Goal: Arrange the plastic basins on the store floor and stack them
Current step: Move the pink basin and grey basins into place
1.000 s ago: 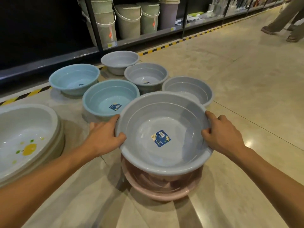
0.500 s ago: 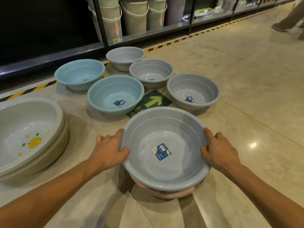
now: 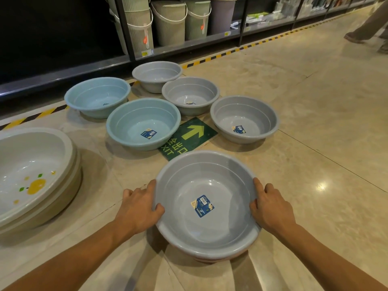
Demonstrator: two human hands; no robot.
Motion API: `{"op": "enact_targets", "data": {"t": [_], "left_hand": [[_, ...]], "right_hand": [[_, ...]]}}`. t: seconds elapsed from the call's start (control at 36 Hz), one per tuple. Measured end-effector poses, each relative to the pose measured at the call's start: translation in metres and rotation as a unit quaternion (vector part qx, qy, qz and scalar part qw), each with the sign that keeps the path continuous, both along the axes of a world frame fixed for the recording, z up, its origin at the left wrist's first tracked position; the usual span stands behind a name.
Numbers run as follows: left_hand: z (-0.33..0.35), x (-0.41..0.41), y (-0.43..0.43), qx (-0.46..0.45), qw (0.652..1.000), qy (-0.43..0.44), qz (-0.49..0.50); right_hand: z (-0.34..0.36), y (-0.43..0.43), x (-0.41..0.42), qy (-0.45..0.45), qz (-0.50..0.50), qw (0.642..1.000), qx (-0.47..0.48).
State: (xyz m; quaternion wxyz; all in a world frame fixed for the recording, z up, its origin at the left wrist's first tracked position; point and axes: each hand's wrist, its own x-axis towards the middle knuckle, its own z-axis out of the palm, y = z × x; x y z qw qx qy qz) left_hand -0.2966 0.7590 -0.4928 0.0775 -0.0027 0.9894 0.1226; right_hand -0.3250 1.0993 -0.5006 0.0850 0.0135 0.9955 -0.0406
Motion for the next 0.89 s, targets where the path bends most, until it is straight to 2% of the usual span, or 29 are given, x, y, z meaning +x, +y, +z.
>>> {"op": "enact_targets", "data": {"t": [0.42, 0.56, 0.75, 0.89], "left_hand": [[-0.013, 0.001, 0.002, -0.034, 0.998, -0.047, 0.0], [-0.003, -0.004, 0.004, -0.061, 0.997, -0.056, -0.002], [0.065, -0.053, -0.01, -0.108, 0.99, -0.085, -0.021], [0.161, -0.086, -0.024, -0.023, 0.996, -0.085, 0.016]], "right_hand": [[0.002, 0.005, 0.0, -0.011, 0.026, 0.999, 0.015], [0.013, -0.001, -0.007, -0.029, 0.034, 0.996, 0.074], [0.078, -0.024, -0.052, -0.017, 0.091, 0.99, 0.106], [0.176, -0.049, -0.076, 0.025, 0.108, 0.992, 0.066]]}}
